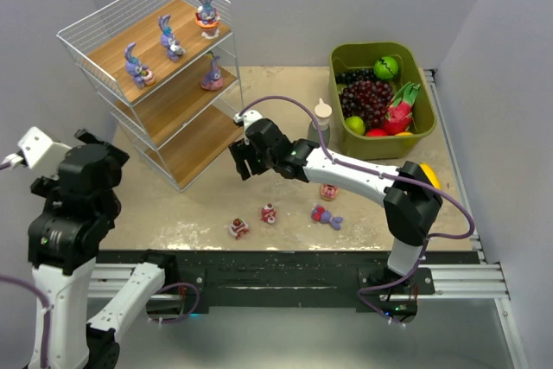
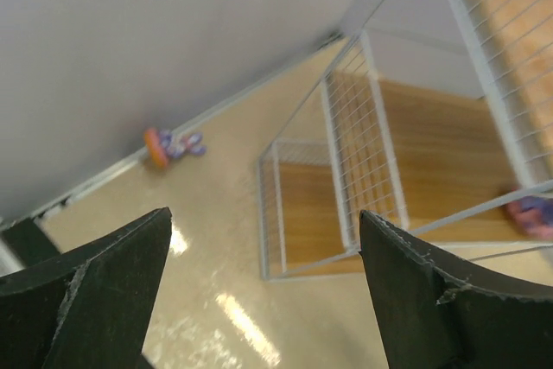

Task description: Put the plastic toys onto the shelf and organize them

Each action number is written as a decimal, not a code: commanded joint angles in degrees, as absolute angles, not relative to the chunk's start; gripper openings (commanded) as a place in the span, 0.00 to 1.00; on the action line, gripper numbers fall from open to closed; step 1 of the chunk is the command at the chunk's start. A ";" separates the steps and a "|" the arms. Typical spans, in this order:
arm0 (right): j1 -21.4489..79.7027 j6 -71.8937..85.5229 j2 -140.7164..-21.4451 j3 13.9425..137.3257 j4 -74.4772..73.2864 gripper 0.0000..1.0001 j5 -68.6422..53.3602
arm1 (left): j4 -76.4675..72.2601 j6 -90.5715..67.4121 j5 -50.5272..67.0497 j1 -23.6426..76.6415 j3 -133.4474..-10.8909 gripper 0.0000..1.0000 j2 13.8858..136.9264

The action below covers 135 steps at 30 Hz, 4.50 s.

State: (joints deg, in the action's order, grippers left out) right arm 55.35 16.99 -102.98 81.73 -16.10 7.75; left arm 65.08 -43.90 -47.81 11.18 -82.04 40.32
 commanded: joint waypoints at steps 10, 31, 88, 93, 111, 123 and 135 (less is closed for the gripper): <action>50.37 19.60 -95.19 72.51 -20.30 0.73 5.54 | 72.16 -67.42 -54.22 11.25 -63.11 0.91 37.08; 47.64 18.11 -95.54 74.79 -25.57 0.74 5.01 | 41.24 -37.54 -34.99 -12.82 -44.21 0.93 48.94; 46.05 11.95 -107.32 91.67 -32.61 0.75 9.58 | 5.54 -36.30 -20.83 -36.74 -45.79 0.42 87.01; 45.53 11.95 -107.23 91.23 -32.43 0.75 9.76 | 5.54 -37.00 -20.13 -36.83 -45.44 0.19 87.10; 44.82 13.80 -104.42 90.35 -33.13 0.75 6.68 | 24.69 -41.75 -16.35 -36.74 -47.03 0.00 73.76; 44.74 15.47 -102.74 94.30 -38.49 0.75 2.29 | 39.79 -36.92 -9.50 -36.83 -49.47 0.00 51.07; 44.12 17.75 -100.46 93.08 -39.11 0.76 4.22 | 51.49 -30.94 0.79 -27.78 -50.97 0.00 45.36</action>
State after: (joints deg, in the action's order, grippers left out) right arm 44.71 16.56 -103.61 93.10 -39.07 3.53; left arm 47.42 -34.24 -3.18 -30.81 -48.01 46.81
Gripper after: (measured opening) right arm 0.757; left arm 0.416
